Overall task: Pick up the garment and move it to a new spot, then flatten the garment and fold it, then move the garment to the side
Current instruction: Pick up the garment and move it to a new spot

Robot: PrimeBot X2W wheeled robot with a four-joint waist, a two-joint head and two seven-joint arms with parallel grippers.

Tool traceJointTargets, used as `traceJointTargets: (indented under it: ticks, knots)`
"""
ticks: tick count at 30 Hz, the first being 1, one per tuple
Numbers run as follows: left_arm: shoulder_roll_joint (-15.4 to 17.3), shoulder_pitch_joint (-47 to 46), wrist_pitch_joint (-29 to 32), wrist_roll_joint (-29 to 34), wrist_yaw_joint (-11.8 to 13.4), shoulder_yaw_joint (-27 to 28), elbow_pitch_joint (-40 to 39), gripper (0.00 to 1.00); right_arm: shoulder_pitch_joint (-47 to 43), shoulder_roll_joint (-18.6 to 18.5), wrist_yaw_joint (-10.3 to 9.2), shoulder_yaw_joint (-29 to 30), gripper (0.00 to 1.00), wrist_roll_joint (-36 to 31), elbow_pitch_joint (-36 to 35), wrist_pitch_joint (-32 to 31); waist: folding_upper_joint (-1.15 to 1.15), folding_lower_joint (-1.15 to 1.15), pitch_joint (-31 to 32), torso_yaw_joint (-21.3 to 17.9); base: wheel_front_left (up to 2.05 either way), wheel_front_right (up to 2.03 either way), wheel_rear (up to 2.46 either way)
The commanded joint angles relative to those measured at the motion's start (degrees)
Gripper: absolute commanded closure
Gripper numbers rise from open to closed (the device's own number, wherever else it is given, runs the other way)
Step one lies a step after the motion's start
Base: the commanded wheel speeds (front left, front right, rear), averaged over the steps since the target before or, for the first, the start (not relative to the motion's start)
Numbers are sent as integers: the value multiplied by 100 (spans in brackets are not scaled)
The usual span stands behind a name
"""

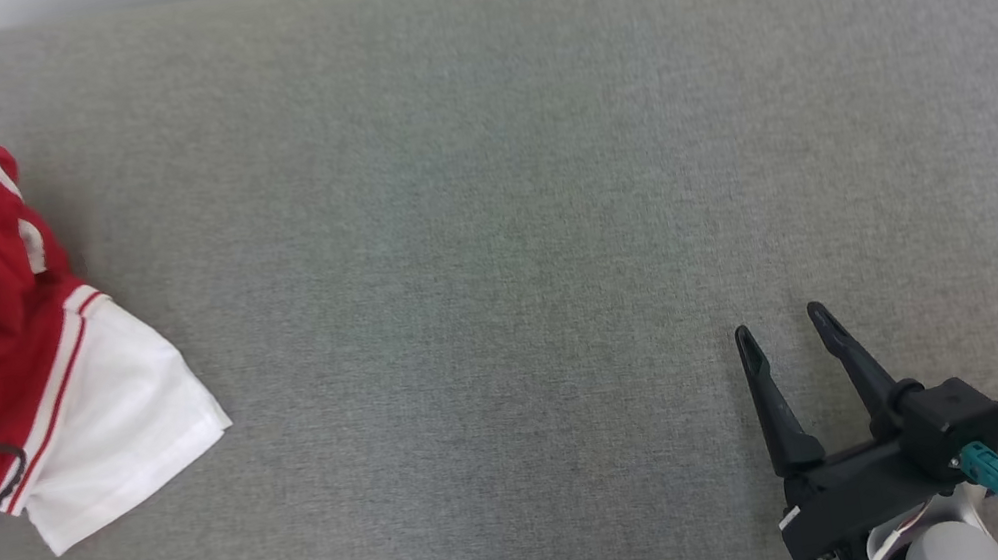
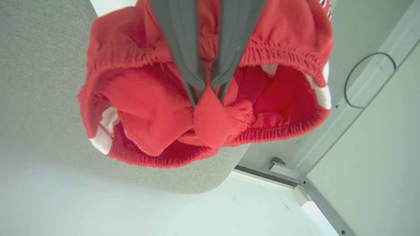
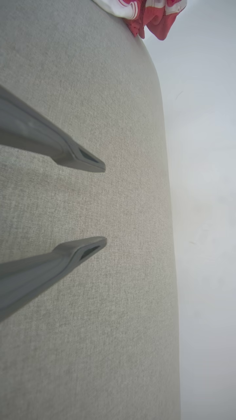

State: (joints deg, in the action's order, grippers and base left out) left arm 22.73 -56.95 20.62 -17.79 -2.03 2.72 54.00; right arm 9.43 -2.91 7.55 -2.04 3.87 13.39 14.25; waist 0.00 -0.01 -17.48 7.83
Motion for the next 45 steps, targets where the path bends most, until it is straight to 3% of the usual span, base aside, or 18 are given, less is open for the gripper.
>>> traceJointTargets:
  ticks: [1, 9, 13, 21, 26, 30, 37, 45]
  knots:
    - [68, -98, 31, 69, -16, -68, -145, 100, 6, 5, -12, -16, 0, 88, 88, 53, 0, 1, 334, 196, 0, 0, 0]
    - [135, -289, 117, 152, -239, -356, -1082, 100, -94, 6, -12, 5, 0, 397, 369, 97, 0, 1, 1084, 305, 0, 0, 0]
    - [-42, -290, 208, 59, -359, -545, -1690, 100, -213, 4, -12, 39, 0, 490, 345, 90, 0, 1, 1376, 140, 0, 0, 0]
    - [-571, 205, 321, -246, -503, -1081, -3248, 100, -353, 6, -12, 234, 0, 353, 283, 90, 0, 1, 1635, -727, 0, 0, 0]
    - [-912, 646, 272, -376, -419, -1320, -4005, 100, -351, 2, -12, 412, 0, 258, 220, 90, 0, 1, 1540, -1451, 0, 0, 0]
    - [-1151, 957, 160, -403, -318, -1451, -4231, 100, -342, 10, -12, 505, 0, 232, 168, 91, 0, 1, 1404, -1808, 0, 0, 0]
    - [-1580, 1694, -110, -566, -276, -1731, -3798, 100, -269, 11, -12, 571, 0, 374, 93, 91, 0, 1, 1085, -2345, 0, 0, 0]
    - [-1865, 1965, -467, -404, -370, -2450, -2098, 100, -104, 6, -12, 399, 0, 551, 52, 90, 0, 1, 822, -2329, 0, 0, 0]
